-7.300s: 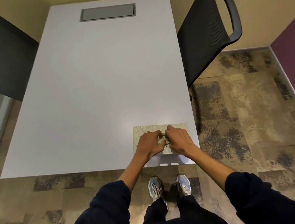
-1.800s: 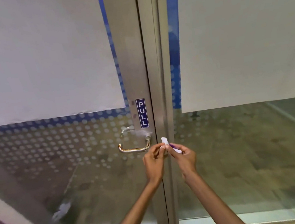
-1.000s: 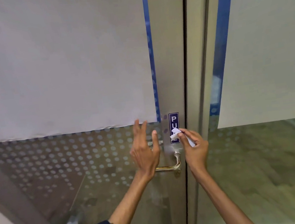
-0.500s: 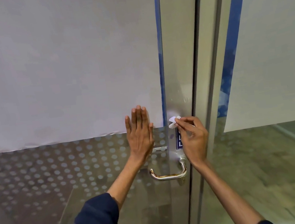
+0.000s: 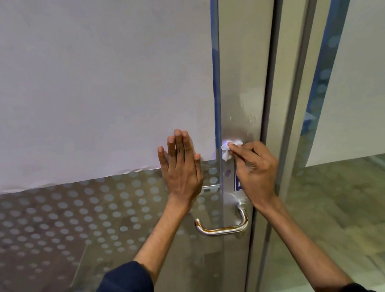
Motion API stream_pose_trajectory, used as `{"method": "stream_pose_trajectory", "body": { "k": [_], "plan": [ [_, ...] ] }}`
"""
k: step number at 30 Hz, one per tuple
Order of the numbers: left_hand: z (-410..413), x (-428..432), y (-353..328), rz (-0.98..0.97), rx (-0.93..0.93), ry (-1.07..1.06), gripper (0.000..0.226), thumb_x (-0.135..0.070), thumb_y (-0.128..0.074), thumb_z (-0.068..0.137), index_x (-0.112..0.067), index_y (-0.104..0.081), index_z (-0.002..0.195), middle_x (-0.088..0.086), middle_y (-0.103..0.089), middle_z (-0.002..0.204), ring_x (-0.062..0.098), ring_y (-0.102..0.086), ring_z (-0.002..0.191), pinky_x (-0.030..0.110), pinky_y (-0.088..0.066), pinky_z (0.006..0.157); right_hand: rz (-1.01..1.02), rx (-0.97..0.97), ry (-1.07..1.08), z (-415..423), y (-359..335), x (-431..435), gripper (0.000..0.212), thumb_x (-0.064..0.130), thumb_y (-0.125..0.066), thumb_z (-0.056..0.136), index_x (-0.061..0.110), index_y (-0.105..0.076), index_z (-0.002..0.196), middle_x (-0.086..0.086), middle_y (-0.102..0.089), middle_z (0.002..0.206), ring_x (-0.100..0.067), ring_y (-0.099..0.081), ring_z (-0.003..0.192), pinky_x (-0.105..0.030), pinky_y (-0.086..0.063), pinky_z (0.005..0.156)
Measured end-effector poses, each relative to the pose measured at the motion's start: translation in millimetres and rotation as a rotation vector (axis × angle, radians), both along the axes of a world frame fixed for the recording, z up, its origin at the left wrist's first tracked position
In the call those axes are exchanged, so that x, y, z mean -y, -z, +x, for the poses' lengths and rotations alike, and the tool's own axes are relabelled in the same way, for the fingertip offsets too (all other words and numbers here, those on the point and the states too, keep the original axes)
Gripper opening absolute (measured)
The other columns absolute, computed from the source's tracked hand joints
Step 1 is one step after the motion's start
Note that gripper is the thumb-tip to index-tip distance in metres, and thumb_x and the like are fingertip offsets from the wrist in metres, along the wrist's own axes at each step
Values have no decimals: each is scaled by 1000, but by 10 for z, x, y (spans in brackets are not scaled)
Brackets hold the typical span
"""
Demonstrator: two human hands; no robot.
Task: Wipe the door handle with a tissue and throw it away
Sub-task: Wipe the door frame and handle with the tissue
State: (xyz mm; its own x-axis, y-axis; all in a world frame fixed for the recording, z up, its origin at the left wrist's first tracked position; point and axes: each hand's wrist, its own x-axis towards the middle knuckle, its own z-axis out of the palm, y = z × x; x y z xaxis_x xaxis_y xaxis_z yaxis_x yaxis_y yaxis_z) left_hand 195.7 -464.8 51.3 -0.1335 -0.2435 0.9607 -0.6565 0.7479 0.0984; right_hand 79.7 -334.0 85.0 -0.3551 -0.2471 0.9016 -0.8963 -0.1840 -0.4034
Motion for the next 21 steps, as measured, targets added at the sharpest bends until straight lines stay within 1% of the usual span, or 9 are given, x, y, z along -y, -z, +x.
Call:
{"method": "stream_pose_trajectory", "body": {
  "k": [1, 4, 7, 9, 12, 17, 21],
  "plan": [
    [-6, 7, 5, -3, 0, 0, 60, -32, -13, 107, -14, 11, 159, 0, 24, 168, 15, 22, 155, 38, 17, 127, -4, -25, 6, -20, 16, 18, 33, -18, -71, 75, 2, -76, 101, -10, -63, 74, -23, -58, 66, -16, -45, 64],
    [-20, 14, 28, -2, -8, -6, 60, -32, -13, 107, -14, 10, 160, -1, 24, 168, 14, 22, 156, 38, 17, 128, 5, -80, 17, -61, 69, 54, 34, -19, -70, 76, 2, -76, 101, -10, -62, 74, -24, -58, 68, -18, -45, 66],
    [-39, 29, 60, -10, -15, -5, 59, -31, -13, 107, -15, 9, 160, -1, 22, 168, 15, 21, 156, 38, 16, 128, -5, -101, 22, -85, 106, 66, 37, -23, -69, 73, 3, -77, 99, -10, -60, 70, -27, -57, 67, -35, -48, 61],
    [-50, 38, 61, -6, -18, -7, 59, -31, -12, 108, -15, 8, 160, -1, 22, 168, 15, 20, 156, 38, 16, 128, -2, -133, 40, -105, 119, 67, 36, -20, -70, 74, 5, -77, 99, -9, -61, 69, -27, -57, 67, -40, -46, 61],
    [-58, 46, 71, 1, -21, -1, 58, -33, -10, 108, -15, 6, 160, -1, 20, 169, 16, 19, 156, 38, 16, 128, 3, -174, 42, -134, 134, 47, 37, -19, -67, 75, 7, -78, 99, -8, -61, 70, -27, -58, 69, -41, -44, 63],
    [-52, 45, 72, 18, -19, -7, 59, -33, -11, 108, -15, 8, 160, -1, 21, 168, 15, 19, 157, 38, 16, 128, 26, -219, 36, -134, 161, 14, 38, -18, -64, 74, 7, -78, 98, -6, -58, 68, -26, -56, 67, -39, -43, 62],
    [-28, 33, 49, 18, -11, -1, 58, -35, -8, 108, -15, 9, 160, -2, 22, 168, 14, 20, 156, 37, 16, 128, 76, -247, 50, -111, 250, -29, 38, -20, -69, 70, 7, -77, 96, -6, -60, 69, -26, -57, 66, -37, -41, 64]
  ]
}}
